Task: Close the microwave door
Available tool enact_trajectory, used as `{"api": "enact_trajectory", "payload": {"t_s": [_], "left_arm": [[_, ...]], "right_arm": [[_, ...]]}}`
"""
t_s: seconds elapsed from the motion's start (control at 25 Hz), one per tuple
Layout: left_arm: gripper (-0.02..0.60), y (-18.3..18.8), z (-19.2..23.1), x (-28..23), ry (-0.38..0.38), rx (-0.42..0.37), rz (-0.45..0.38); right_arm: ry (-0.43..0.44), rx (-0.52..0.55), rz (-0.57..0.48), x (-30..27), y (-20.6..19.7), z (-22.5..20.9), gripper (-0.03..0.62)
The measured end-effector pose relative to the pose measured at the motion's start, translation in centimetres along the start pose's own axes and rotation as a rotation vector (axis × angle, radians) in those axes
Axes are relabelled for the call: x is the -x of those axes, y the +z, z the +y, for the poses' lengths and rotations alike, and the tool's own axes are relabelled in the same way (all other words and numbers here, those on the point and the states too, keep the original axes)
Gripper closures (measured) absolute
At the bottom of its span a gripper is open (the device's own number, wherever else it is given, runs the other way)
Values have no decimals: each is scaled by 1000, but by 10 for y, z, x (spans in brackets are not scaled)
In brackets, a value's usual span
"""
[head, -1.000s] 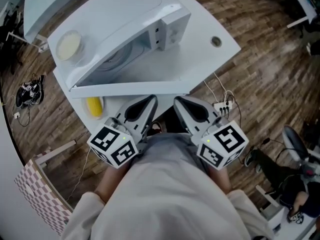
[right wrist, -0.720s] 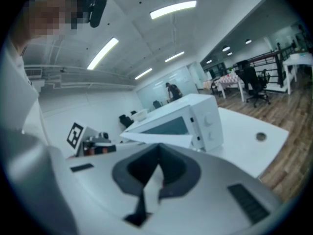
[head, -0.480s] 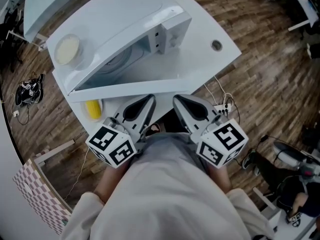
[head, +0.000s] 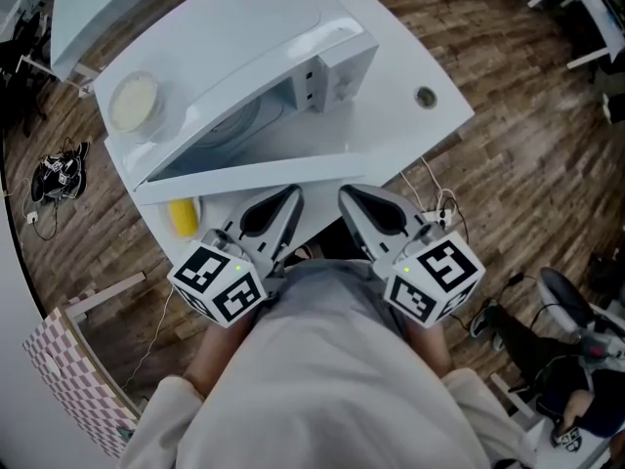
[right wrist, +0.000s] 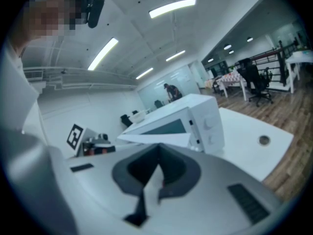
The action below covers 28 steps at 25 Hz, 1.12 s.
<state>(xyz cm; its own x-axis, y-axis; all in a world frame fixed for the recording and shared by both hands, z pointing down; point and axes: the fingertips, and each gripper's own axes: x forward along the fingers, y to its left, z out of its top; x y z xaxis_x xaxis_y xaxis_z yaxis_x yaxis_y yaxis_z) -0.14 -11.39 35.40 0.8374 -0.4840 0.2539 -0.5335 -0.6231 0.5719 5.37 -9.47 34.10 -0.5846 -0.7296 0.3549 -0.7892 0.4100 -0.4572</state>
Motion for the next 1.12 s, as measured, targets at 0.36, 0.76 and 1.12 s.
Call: {"api": "enact_trajectory", "payload": {"t_s": [0.36,0.76,1.12], "left_arm": [[565,1,2,-5,15,14,-10],[565,6,7,-10,26,51,-29],[565,7,19,-14,59,76,-48]], "right_arm": [[20,4,2,-2,5,-6,573],[42,4,14,-6,9,-12,572],[57,2,22,-9,10,-21,572]]}}
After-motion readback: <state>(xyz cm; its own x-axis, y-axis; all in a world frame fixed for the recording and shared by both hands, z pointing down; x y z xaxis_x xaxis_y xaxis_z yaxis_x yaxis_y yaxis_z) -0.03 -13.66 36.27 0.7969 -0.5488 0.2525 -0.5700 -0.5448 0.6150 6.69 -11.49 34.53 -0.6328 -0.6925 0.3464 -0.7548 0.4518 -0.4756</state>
